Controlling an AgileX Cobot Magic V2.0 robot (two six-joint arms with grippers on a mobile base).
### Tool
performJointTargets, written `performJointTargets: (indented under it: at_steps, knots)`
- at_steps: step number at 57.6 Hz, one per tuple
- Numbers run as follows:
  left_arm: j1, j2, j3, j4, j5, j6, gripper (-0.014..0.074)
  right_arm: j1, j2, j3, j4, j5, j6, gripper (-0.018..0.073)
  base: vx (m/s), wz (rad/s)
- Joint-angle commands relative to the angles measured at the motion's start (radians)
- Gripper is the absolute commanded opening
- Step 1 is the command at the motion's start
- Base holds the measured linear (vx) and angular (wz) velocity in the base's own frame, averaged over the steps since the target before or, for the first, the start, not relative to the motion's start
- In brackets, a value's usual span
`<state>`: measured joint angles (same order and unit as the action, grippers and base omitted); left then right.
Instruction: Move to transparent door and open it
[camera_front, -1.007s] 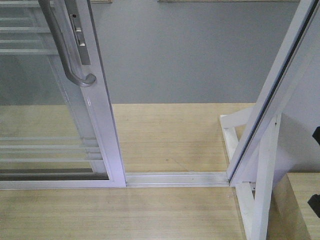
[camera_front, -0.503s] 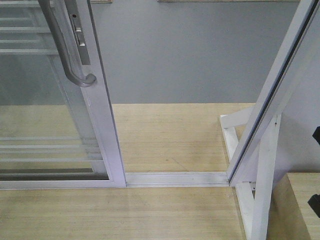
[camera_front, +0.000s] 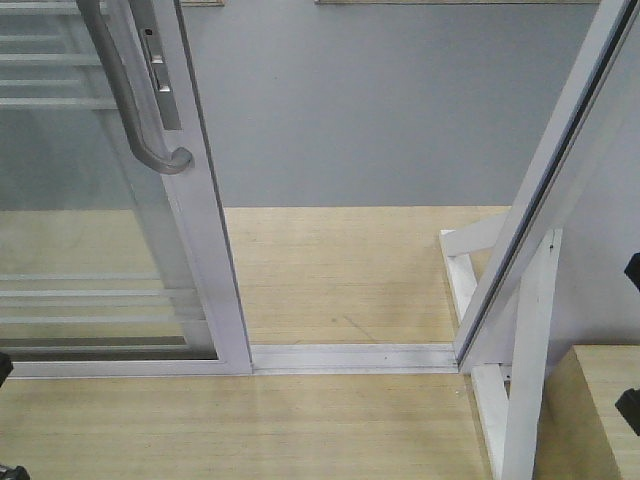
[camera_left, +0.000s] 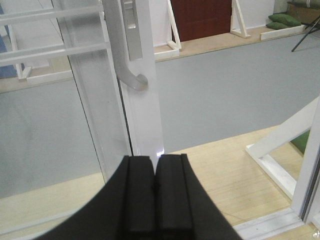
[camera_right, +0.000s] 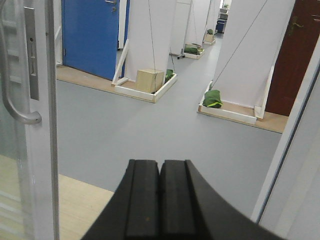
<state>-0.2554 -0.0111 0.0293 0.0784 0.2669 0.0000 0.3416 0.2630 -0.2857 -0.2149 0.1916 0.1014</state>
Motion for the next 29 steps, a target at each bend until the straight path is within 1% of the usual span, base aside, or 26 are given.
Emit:
performJointTargets:
  at_steps: [1, 29]
  knots:
    - [-0.004, -0.014, 0.011, -0.006, -0.07, -0.008, 0.0003, -0.005, 0.009, -0.028, -0.007, -0.085, -0.007, -0.0004, 0.0, 0.0]
    - [-0.004, -0.014, 0.011, -0.006, -0.07, -0.008, 0.0003, -0.005, 0.009, -0.028, -0.007, -0.084, -0.007, -0.0004, 0.0, 0.0]
